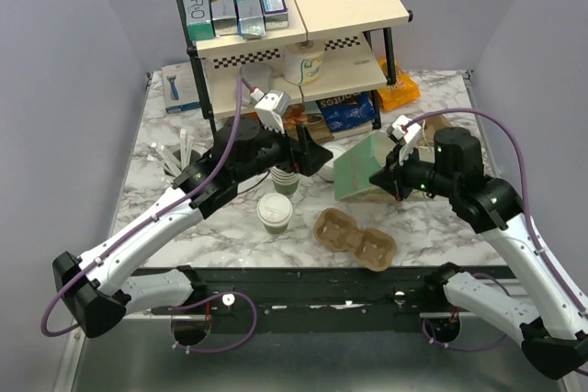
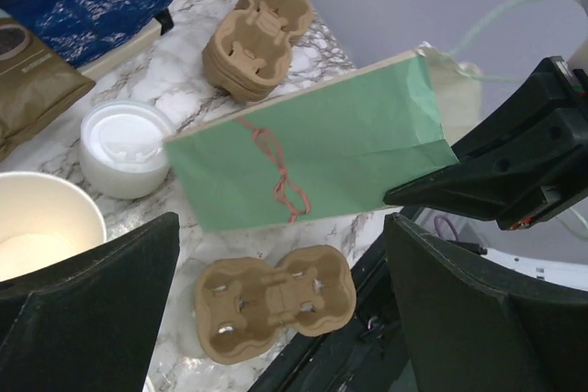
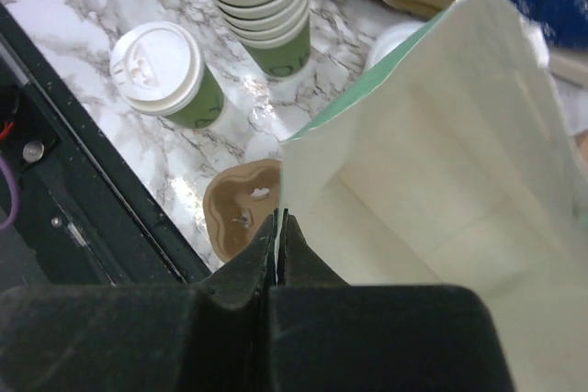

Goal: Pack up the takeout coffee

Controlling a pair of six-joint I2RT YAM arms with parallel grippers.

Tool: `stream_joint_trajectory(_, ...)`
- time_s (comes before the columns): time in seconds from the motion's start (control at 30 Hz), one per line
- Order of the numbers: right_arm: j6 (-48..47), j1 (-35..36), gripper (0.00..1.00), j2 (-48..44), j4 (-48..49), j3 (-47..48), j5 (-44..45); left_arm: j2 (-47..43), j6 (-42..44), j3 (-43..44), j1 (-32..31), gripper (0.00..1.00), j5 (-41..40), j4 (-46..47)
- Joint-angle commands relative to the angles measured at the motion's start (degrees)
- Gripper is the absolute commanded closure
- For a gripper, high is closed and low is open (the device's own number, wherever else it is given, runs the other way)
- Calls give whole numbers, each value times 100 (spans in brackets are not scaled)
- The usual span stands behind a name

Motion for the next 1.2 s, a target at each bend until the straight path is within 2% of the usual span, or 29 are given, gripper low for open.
stream_joint_trajectory(0.0, -1015, 41, 98, 27, -97, 255, -796, 297, 422, 726, -86, 1, 499, -41)
stream_joint_trajectory(0.13, -1245, 49, 99, 90, -467, 458, -727, 562, 712, 1071, -174, 1, 298, -534)
stream_joint_trajectory(0.3, -1499, 49, 99, 54, -669, 458, -1051, 632, 730, 1054, -174, 1, 499, -280)
stream_joint_trajectory(0.47, -1596, 49, 99, 133, -643, 230, -1376, 1106, 861, 1835, -183, 1, 657, -525)
stream_joint_trajectory(0.57, -1631, 49, 99, 124, -616, 159, -1403, 1589, 1203, 2362, -200, 1, 832, -788)
stream_joint_trajectory(0.7, -1666, 58, 99, 98, -607, 168, -1535, 2326, 2144, 3118, -235, 1, 1606, -1254)
stream_joint_trajectory(0.83, -1649, 49, 99, 124, -625, 168, -1509, 2943, 3038, 4268, -472, 1, 1703, -2385)
stream_joint_trajectory(1.03, -1658, 49, 99, 98, -598, 150, -1526, 3533, 3428, 4745, -719, 1, 1405, -3100)
stream_joint_trajectory(1.13, -1649, 58, 99, 81, -607, 159, -1526, 3533, 3437, 4641, -745, 4, 1335, -3119)
stream_joint_trajectory(1.17, -1649, 58, 99, 81, -590, 159, -1544, 3524, 3567, 4605, -763, 8, 1300, -3101)
